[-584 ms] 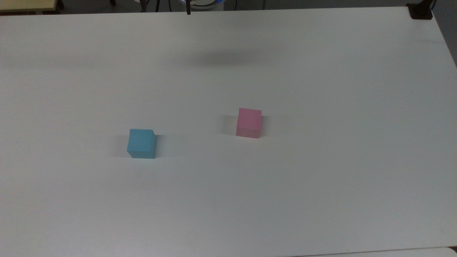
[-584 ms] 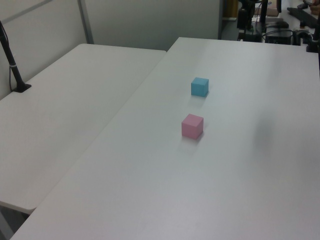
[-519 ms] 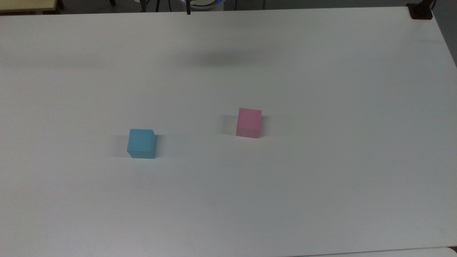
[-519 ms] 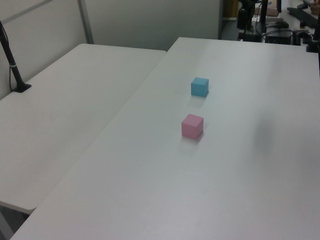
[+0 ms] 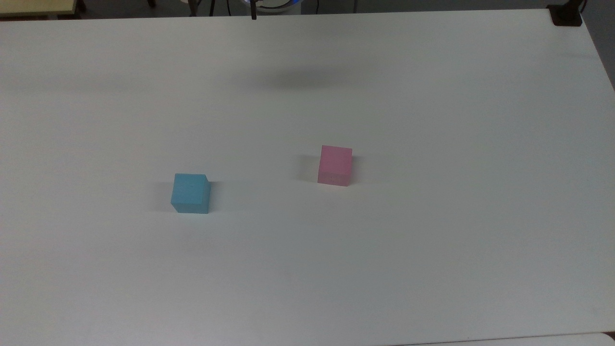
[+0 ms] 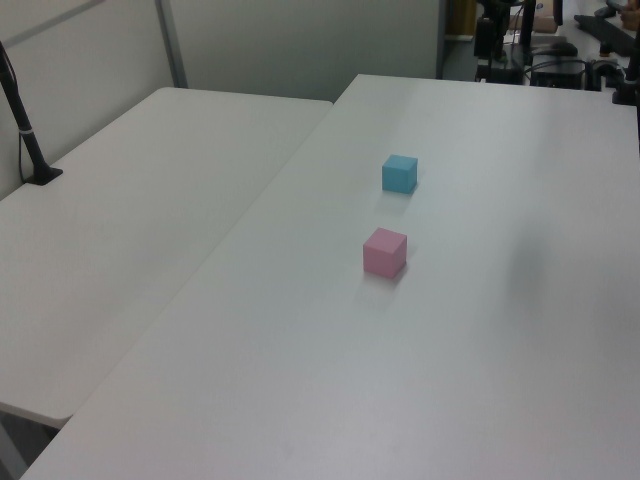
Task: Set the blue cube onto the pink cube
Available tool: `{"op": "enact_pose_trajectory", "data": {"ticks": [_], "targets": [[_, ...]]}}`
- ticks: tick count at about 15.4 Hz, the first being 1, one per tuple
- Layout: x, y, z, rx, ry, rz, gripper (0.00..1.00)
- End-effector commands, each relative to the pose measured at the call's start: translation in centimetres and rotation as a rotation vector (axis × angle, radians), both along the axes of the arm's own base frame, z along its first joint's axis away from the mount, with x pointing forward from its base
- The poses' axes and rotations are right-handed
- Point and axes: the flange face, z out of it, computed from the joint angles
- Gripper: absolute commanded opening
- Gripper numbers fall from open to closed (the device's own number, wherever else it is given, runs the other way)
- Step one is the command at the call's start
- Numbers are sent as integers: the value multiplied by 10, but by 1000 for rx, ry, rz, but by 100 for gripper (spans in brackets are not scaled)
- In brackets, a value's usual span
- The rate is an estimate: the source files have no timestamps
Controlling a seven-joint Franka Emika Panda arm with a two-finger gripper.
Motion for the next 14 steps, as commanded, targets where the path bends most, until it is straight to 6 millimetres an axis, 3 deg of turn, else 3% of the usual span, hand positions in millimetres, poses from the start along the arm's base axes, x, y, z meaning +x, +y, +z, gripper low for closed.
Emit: {"op": "enact_pose_trajectory", "data": {"ticks": [1, 9, 14], "targets": [[-2, 1, 1, 18, -19, 15, 100], [-1, -7, 1, 16, -20, 11, 100], [14, -43, -18, 8, -26, 100, 100]]}}
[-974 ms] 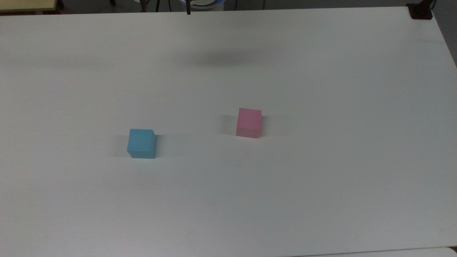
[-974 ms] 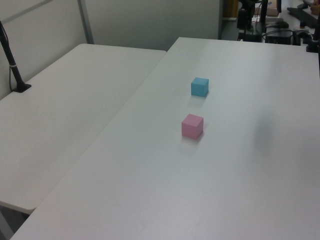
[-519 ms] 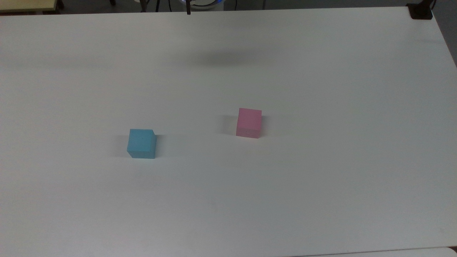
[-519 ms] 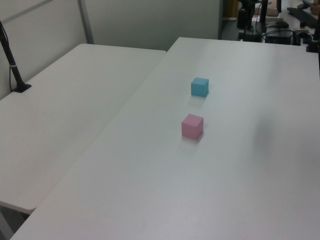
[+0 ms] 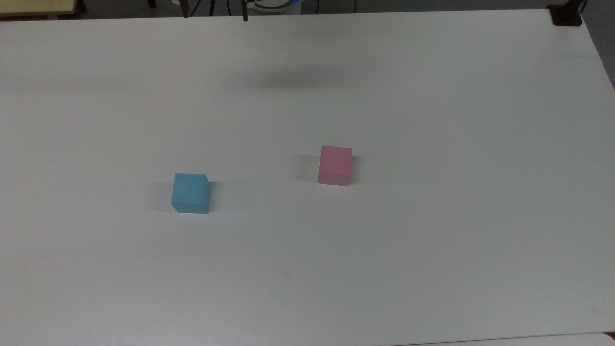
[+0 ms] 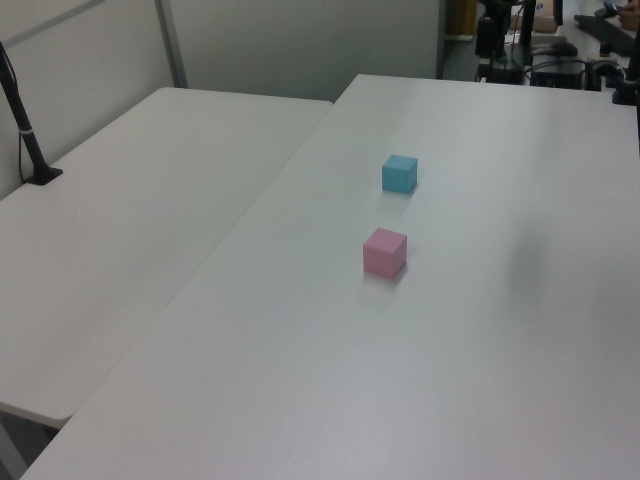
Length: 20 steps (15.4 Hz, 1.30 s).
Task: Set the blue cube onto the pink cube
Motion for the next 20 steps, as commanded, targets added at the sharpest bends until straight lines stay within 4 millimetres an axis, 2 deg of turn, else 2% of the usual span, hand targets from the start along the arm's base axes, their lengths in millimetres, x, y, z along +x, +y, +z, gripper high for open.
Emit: {"op": "enact_pose_trajectory", "data": {"ticks": [1, 5, 10, 12, 15, 17, 20], "targets": [[17, -35, -24, 8, -24, 95, 100], [46, -62, -51, -14, -100, 57, 100], [82, -89, -113, -33, -152, 27, 100], [94, -90, -136, -33, -163, 24, 100], [117, -85, -176, -35, -229, -93, 100], [129, -75, -202, -34, -251, -103, 100], [136, -68, -219, -33, -249, -94, 100]]}}
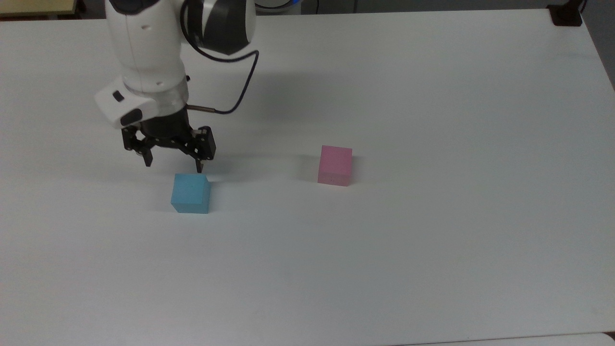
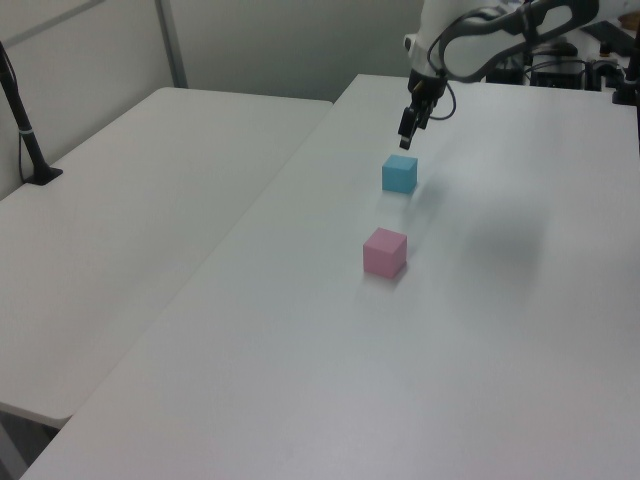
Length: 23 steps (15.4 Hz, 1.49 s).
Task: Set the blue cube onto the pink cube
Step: 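Lower the open gripper over the light-blue cube, then close the gripper on the light-blue cube and lift it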
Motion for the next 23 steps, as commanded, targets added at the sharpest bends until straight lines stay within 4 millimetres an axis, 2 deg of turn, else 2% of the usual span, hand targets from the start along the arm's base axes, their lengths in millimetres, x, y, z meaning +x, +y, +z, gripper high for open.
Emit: {"op": "enact_pose_trajectory", "data": {"ticks": [1, 8, 9, 12, 14, 16, 17, 18, 20, 23], "targets": [[5, 12, -8, 3, -18, -12, 100], [12, 14, -35, -36, -21, -62, 100], [13, 14, -46, -47, -18, -75, 100], [15, 18, -57, -67, -18, -87, 100], [15, 18, -60, -74, -14, -88, 92], [17, 31, -65, -77, -5, -69, 72], [17, 32, -61, -71, -7, -73, 53], [21, 34, -46, -64, -30, -77, 45], [25, 52, -17, -39, -67, -107, 43], [13, 85, 24, -22, -34, -90, 43]]}}
